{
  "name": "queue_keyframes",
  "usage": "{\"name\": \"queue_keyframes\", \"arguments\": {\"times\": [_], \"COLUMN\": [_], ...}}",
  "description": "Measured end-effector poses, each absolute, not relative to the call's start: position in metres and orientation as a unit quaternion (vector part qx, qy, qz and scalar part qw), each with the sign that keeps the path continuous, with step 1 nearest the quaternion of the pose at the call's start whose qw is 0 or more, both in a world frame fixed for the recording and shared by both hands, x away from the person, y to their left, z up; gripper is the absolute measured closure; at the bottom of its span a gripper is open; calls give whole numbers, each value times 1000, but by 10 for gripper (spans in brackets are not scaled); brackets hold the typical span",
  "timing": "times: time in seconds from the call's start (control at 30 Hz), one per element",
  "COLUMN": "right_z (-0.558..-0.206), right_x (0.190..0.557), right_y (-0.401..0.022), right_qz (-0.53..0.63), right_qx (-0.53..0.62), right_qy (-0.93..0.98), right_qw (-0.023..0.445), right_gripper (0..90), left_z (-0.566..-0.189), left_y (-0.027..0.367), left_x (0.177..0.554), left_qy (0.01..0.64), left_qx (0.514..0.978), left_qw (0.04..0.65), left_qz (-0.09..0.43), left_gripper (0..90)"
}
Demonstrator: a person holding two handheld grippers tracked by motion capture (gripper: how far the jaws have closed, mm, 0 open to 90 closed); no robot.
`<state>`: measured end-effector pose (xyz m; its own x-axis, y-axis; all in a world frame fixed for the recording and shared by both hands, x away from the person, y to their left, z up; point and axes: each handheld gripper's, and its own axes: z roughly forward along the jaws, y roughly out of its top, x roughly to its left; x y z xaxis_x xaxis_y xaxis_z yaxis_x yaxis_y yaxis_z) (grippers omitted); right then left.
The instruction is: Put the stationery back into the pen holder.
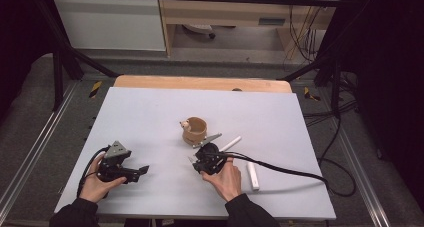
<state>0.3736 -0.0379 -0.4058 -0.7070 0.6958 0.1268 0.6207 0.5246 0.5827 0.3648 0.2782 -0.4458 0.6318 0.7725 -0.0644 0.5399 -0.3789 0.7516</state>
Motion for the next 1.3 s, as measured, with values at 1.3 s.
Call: {"name": "queue_keyframes", "arguments": {"times": [1.3], "right_z": [-344], "right_x": [388], "right_y": [-85], "right_qz": [517], "right_qx": [376], "right_qy": [752], "right_qw": [161], "right_gripper": [805], "left_z": [-446], "left_y": [278], "left_x": [365], "left_qy": [401], "left_qx": [817], "left_qw": [386], "left_qz": [150], "left_gripper": [73]}}
